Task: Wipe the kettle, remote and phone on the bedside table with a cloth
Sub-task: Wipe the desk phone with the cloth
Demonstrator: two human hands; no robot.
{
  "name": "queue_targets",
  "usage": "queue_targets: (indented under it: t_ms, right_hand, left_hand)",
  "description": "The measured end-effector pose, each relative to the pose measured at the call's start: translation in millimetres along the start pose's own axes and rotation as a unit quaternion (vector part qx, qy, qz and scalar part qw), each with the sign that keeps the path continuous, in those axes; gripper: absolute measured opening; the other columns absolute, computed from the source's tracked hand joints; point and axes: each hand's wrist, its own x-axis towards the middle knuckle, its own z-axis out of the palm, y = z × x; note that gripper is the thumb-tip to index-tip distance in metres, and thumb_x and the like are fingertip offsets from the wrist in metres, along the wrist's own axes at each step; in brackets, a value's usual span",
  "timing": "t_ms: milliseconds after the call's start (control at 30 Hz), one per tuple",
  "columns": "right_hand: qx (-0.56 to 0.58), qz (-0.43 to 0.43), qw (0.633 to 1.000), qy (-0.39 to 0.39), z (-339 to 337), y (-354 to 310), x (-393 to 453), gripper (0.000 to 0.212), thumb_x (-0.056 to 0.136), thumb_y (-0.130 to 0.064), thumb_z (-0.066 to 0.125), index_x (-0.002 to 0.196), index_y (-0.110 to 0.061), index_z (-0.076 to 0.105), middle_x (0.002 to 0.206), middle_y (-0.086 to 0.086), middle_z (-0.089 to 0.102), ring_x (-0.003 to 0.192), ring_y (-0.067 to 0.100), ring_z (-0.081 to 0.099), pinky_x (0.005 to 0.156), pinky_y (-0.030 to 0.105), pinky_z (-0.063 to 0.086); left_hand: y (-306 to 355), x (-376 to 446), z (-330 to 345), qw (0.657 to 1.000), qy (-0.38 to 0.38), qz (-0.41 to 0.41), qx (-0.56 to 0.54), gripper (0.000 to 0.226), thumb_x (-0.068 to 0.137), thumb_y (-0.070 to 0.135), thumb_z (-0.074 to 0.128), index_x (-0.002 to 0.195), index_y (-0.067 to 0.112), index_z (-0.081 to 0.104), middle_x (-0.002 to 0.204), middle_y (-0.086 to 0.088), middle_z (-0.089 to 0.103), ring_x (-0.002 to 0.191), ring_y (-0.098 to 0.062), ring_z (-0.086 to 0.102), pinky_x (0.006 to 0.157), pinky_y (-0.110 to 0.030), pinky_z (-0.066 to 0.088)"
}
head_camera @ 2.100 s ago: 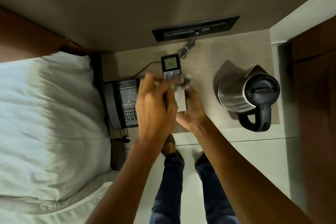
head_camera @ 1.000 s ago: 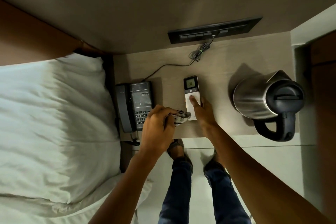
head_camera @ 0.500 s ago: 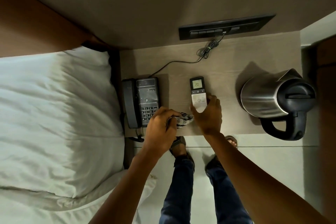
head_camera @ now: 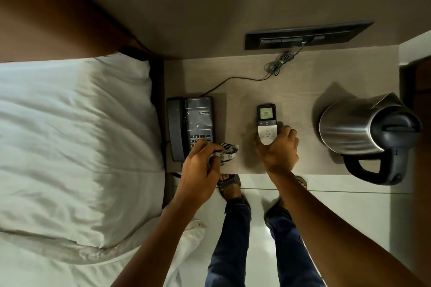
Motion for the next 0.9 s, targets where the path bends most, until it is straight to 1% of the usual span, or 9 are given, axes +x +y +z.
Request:
queue_targets:
  t_ms: [100,200,400,500,600,700,733,800,900]
  right_hand:
    - [0.023,0.001,1.000,0.006,2,-3,-2,0.076,0.082,-0.057,0.080,0.133,-0.011,0.049,0.129,0.011,0.057,0.122,0.034,0.058,0.087,0.056,0.057]
    - [0.033,-0.006,0.999,0.011,3,-6,-1,0.076,0.081,-0.057,0.081,0.133,-0.011,0.049,0.129,0.010,0.058,0.122,0.033,0.059,0.087,0.055,0.058]
    - [0.052,-0.004,0.998,0.027,0,-11,-2,0.080,0.079,-0.053,0.085,0.137,-0.010,0.049,0.133,0.011,0.055,0.124,0.034,0.057,0.094,0.058,0.060]
    - [0.111,-0.100,0.988,0.033,1,-26,-8,0.072,0.084,-0.038,0.083,0.143,-0.014,0.050,0.140,0.010,0.053,0.127,0.025,0.055,0.101,0.038,0.057]
    - [0.187,-0.194,0.959,-0.085,14,-59,-17,0.053,0.100,-0.018,0.069,0.149,-0.015,0.050,0.140,0.010,0.057,0.119,0.016,0.060,0.093,0.021,0.056]
    - [0.199,-0.185,0.941,-0.199,29,-83,-15,0.045,0.107,-0.008,0.056,0.152,-0.009,0.050,0.140,0.011,0.064,0.120,0.015,0.063,0.088,0.002,0.050]
    - [0.208,-0.169,0.938,-0.221,32,-88,-13,0.042,0.109,-0.008,0.053,0.151,-0.009,0.052,0.140,0.011,0.065,0.123,0.017,0.064,0.091,0.003,0.050]
    - [0.223,-0.148,0.932,-0.246,35,-96,-7,0.040,0.110,-0.009,0.052,0.149,-0.008,0.055,0.143,0.012,0.065,0.130,0.022,0.064,0.105,0.017,0.051]
    - [0.205,-0.141,0.936,-0.249,38,-103,3,0.045,0.109,-0.018,0.055,0.154,-0.012,0.053,0.153,0.012,0.058,0.140,0.025,0.057,0.108,0.022,0.045]
  left_hand:
    - [-2,-3,2,1.000,0.002,-0.003,-0.013,0.026,0.101,0.003,0.059,0.123,0.010,0.070,0.120,0.003,0.056,0.094,-0.004,0.061,0.083,0.002,0.048]
    - [-6,-2,3,1.000,0.017,-0.010,-0.014,0.026,0.101,0.003,0.059,0.125,0.009,0.069,0.119,0.006,0.053,0.095,-0.007,0.061,0.081,-0.002,0.052]
    - [-14,16,-5,0.996,0.078,-0.034,-0.004,0.027,0.103,0.006,0.057,0.128,0.012,0.063,0.121,0.000,0.052,0.101,-0.026,0.065,0.078,-0.044,0.065]
    - [-14,46,-10,0.988,0.144,-0.029,0.054,0.037,0.101,0.005,0.059,0.136,0.015,0.059,0.128,-0.007,0.052,0.111,-0.023,0.058,0.085,-0.039,0.062]
    - [-14,84,-7,0.982,0.148,-0.037,0.113,0.056,0.102,0.001,0.054,0.154,0.019,0.046,0.142,-0.012,0.046,0.122,-0.027,0.052,0.092,-0.035,0.059]
    - [-16,99,8,0.980,0.098,-0.077,0.153,0.064,0.104,0.001,0.053,0.162,0.018,0.034,0.158,-0.019,0.033,0.136,-0.038,0.043,0.105,-0.050,0.056]
    - [-17,96,13,0.979,0.091,-0.084,0.161,0.063,0.104,0.004,0.054,0.163,0.017,0.033,0.160,-0.019,0.031,0.138,-0.039,0.041,0.108,-0.051,0.054]
    - [-19,80,20,0.981,0.083,-0.091,0.152,0.064,0.104,0.007,0.057,0.162,0.019,0.035,0.161,-0.019,0.028,0.139,-0.038,0.039,0.112,-0.050,0.052]
    - [-26,40,25,0.985,0.066,-0.104,0.122,0.064,0.102,0.002,0.057,0.161,0.022,0.040,0.160,-0.016,0.030,0.139,-0.036,0.042,0.113,-0.049,0.052]
